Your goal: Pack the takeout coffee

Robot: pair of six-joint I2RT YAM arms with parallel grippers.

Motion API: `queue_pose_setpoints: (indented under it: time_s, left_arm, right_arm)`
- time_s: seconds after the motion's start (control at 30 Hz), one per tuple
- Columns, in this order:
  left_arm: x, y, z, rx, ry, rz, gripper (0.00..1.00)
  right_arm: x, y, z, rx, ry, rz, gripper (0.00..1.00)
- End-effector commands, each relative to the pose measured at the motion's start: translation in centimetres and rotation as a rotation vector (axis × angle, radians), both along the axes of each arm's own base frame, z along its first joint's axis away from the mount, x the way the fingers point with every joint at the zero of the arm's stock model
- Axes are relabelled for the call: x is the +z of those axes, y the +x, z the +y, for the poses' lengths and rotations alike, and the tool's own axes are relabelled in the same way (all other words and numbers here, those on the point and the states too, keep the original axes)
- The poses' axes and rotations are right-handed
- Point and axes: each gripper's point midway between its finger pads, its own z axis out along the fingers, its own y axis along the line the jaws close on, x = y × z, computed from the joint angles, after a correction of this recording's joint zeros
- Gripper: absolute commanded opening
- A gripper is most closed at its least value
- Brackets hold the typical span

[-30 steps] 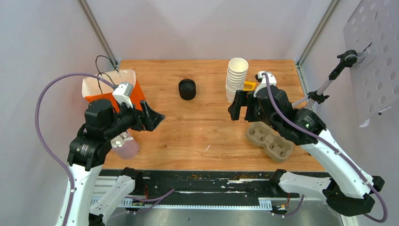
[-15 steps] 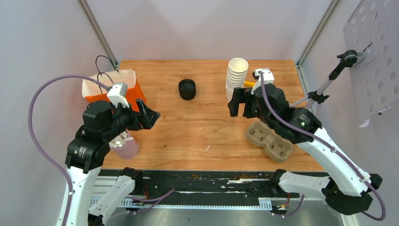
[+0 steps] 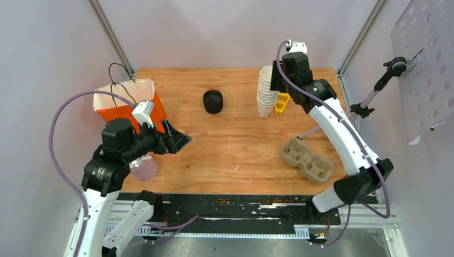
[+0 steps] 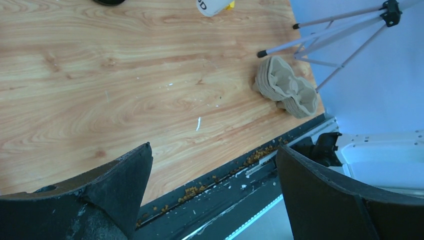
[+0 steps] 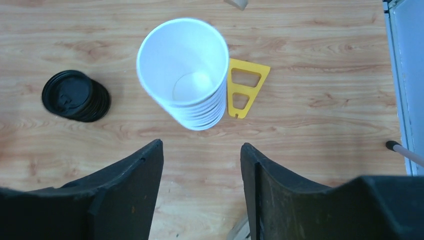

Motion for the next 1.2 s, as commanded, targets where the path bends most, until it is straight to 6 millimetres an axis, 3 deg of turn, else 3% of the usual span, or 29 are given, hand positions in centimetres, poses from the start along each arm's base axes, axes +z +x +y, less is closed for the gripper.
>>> queue_pose_setpoints:
  time_s: [0.0, 0.2, 0.47, 0.7, 0.87, 1.1, 1.17]
  left_arm:
    - [1.6, -0.4, -1.0, -0.053, -0.056, -0.061, 1.00]
    - [1.4, -0.2, -1.0, -0.055, -0.047, -0.059, 1.00]
    - [0.7, -0.1, -1.2, -0.056, -0.053, -0.045, 1.00]
    - [1.5, -0.2, -1.3, -0.046, -0.093, -0.046, 1.00]
    - [1.7, -0.2, -1.3, -0.046, -0.091, -0.047, 1.00]
    - [2.0, -0.4, -1.3, -0.046, -0.098, -0.042, 1.00]
    - [2.5, -0.4, -1.4, -0.049, -0.101, -0.046, 1.00]
  right_arm:
    - [1.9, 3.8, -0.5, 0.011, 0.067, -0.060, 0.54]
    - [0.4, 6.8, -1.3, -0.002, 0.116, -0.026, 0.49]
    - [-0.8, 8.6, -2.4, -0.047, 0.100, -0.009, 0.46]
    - [-2.5, 9.9, -2.6, -0.034, 0.061, 0.020, 0.43]
    - [-2.4, 10.7, -2.8, -0.037, 0.033, 0.023, 0.31]
    - [-1.7, 11.0, -2.8, -0.021, 0.013, 0.017, 0.03]
    - [-1.2, 11.0, -2.9, -0.022, 0.013, 0.018, 0.00]
